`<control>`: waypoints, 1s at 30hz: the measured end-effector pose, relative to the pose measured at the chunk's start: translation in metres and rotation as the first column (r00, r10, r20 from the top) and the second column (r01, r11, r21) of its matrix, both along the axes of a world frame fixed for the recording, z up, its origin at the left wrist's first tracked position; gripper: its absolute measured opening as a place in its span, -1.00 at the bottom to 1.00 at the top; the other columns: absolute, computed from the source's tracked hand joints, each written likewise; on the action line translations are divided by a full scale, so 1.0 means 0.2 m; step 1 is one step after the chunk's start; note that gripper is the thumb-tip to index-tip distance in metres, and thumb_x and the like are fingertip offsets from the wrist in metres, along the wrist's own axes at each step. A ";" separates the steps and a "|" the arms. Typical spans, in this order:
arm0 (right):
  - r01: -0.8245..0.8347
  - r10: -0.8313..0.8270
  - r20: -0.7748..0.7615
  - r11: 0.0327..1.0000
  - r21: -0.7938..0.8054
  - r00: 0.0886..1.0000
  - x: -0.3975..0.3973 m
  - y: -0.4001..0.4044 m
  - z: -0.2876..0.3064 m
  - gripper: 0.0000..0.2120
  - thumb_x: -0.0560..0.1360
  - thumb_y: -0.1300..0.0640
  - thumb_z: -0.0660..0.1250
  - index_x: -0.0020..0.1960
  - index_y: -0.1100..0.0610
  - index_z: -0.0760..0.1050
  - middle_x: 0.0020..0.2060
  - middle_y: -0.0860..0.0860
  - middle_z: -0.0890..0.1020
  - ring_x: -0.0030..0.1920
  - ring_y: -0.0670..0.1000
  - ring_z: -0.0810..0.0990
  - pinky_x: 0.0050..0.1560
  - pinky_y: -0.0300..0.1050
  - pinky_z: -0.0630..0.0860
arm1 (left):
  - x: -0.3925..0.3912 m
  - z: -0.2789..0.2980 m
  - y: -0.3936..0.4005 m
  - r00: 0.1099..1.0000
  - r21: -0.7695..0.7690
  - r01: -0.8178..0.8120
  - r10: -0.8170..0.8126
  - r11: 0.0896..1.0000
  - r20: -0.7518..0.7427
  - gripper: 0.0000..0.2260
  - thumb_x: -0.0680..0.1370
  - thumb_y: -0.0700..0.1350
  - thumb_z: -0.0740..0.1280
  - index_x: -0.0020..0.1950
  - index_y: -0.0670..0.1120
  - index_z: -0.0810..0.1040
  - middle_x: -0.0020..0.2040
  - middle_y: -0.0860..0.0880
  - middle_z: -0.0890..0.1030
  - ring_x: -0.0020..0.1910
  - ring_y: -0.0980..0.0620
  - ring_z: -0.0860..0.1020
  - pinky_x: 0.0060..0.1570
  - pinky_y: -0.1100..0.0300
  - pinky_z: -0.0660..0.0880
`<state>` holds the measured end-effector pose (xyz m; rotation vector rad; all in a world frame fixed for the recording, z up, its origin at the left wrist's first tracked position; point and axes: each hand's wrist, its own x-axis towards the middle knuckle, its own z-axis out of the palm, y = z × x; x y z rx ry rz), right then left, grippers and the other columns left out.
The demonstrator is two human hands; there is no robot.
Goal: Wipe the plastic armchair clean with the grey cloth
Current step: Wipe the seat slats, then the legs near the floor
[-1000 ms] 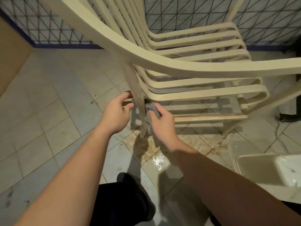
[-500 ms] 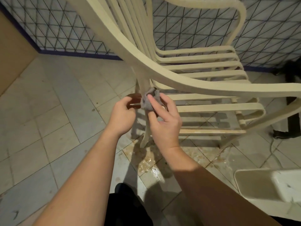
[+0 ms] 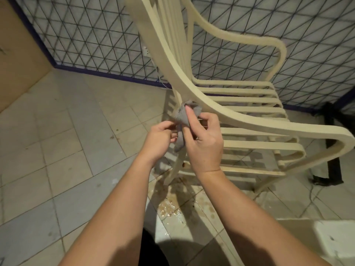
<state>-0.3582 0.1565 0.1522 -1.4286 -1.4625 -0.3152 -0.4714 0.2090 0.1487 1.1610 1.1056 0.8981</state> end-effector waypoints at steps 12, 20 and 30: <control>0.049 -0.055 0.073 0.995 0.083 0.996 0.05 0.02 0.17 -0.65 0.53 0.25 0.34 0.31 0.19 0.57 -0.08 0.18 0.54 -0.08 0.13 0.52 -0.04 -0.13 0.48 | -0.01 0.00 0.01 0.999 -0.021 0.002 -0.004 1.000 -0.051 -0.50 0.54 -0.41 0.01 -0.01 0.03 0.66 -0.09 0.08 0.71 -0.07 0.08 0.65 -0.01 0.27 0.51; -0.008 0.092 0.278 0.958 -0.288 0.956 0.09 -0.08 -0.04 -0.59 0.51 0.13 0.22 0.32 0.01 0.58 0.03 0.13 0.57 -0.04 0.15 0.56 -0.33 0.02 0.60 | -0.01 0.02 0.00 0.998 -0.032 -0.031 0.029 0.999 -0.056 -0.53 0.53 -0.41 0.04 0.00 -0.02 0.67 -0.05 -0.01 0.71 -0.18 0.20 0.65 -0.09 0.33 0.53; 0.057 0.006 0.373 0.986 -0.157 0.928 0.03 0.03 0.08 -0.52 0.38 0.23 0.48 0.27 -0.02 0.61 -0.17 0.08 0.53 -0.23 0.08 0.50 -0.36 -0.13 0.41 | -0.02 0.04 0.00 0.998 -0.054 -0.005 0.002 0.999 -0.065 -0.51 0.48 -0.43 0.03 -0.01 -0.04 0.68 -0.11 0.04 0.73 -0.13 0.12 0.66 0.02 0.22 0.56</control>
